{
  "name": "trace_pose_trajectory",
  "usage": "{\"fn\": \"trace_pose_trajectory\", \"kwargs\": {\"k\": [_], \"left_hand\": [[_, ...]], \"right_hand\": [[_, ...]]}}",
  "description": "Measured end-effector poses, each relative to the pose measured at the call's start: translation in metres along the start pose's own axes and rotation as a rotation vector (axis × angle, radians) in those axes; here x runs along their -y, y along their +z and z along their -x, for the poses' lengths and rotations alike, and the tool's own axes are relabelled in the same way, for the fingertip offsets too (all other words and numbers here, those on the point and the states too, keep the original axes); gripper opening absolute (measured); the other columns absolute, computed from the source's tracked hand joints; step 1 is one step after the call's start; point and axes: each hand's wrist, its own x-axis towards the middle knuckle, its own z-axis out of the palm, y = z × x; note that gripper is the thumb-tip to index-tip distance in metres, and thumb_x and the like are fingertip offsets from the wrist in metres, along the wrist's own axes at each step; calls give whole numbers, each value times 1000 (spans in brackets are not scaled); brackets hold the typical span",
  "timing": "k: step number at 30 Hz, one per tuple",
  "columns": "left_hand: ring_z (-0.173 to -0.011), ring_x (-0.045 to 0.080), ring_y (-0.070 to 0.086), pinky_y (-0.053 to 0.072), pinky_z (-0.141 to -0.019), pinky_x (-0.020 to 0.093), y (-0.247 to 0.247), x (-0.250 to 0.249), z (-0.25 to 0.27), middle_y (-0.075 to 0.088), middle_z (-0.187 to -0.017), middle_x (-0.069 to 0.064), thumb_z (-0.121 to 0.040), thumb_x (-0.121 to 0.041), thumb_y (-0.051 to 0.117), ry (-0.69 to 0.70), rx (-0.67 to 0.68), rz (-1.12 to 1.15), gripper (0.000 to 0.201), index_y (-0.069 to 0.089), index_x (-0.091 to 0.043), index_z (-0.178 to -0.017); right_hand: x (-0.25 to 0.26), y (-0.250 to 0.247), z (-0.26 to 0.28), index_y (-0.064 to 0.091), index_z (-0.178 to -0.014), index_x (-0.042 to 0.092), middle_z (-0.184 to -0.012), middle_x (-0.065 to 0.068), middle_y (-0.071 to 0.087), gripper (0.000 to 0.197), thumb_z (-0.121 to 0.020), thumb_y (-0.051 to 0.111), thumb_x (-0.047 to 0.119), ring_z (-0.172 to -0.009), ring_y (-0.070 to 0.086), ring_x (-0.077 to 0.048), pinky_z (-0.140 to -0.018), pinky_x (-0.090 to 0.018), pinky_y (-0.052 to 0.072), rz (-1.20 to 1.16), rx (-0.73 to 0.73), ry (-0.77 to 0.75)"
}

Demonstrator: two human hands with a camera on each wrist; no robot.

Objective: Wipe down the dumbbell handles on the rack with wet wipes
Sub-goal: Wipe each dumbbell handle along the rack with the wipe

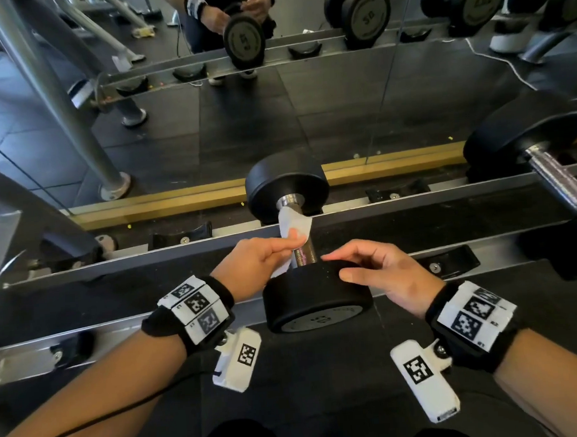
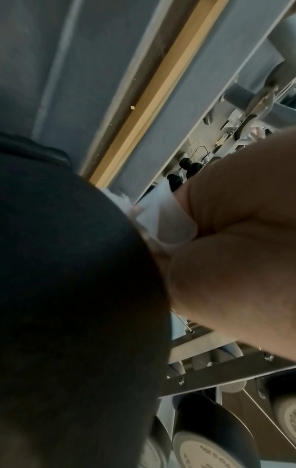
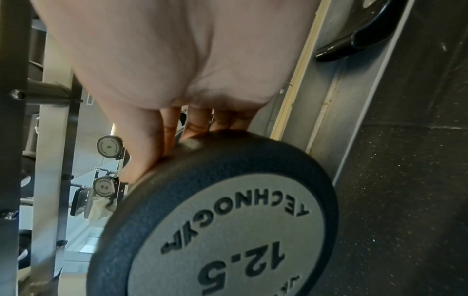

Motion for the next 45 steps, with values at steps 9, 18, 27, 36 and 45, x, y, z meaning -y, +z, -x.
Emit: {"fn": "trace_pose_trajectory", "kwargs": {"k": [9,18,27,36,45], "left_hand": [[-98,3,63,45,-79,13,-18,-2,-4,65,-124,-14,-104,-26,47,-26,-308,218,34,60,-44,-129],[-123,7,54,37,-107,28,-16,-6,-8,57,-141,-6,-103,-25,46,90,138,-183,39,54,-51,-131],[-109,-6,57,39,-91,18,-33,-18,1,63,-123,-19,-103,-21,47,41,254,31,33,68,-46,-109],[-116,7,59,43,-103,21,-15,-6,-6,49,-146,-5,-104,-25,43,237,-41,-226,47,35,-54,-140],[-145,13,24,17,-116,15,-14,27,-1,-1,-159,-16,-104,-16,42,358,220,-456,68,17,-64,-144]], "right_hand": [[-16,23,6,71,-114,16,-116,-11,69,25,-90,62,14,-110,66,-29,-89,-35,56,-157,-164,-115],[-24,46,8,68,-114,16,-126,-13,61,24,-99,50,10,-116,60,-31,-91,-34,53,-158,-340,-150],[-21,51,10,69,-112,22,-122,-8,59,24,-101,49,13,-109,60,-19,-85,-27,52,-70,-392,-153],[-21,50,10,66,-114,9,-124,-16,58,26,-94,52,17,-109,60,-26,-86,-32,52,-207,-382,-134],[-23,48,12,68,-114,18,-124,-16,59,26,-94,52,24,-108,61,-29,-81,-30,53,-166,-351,-109]]}}
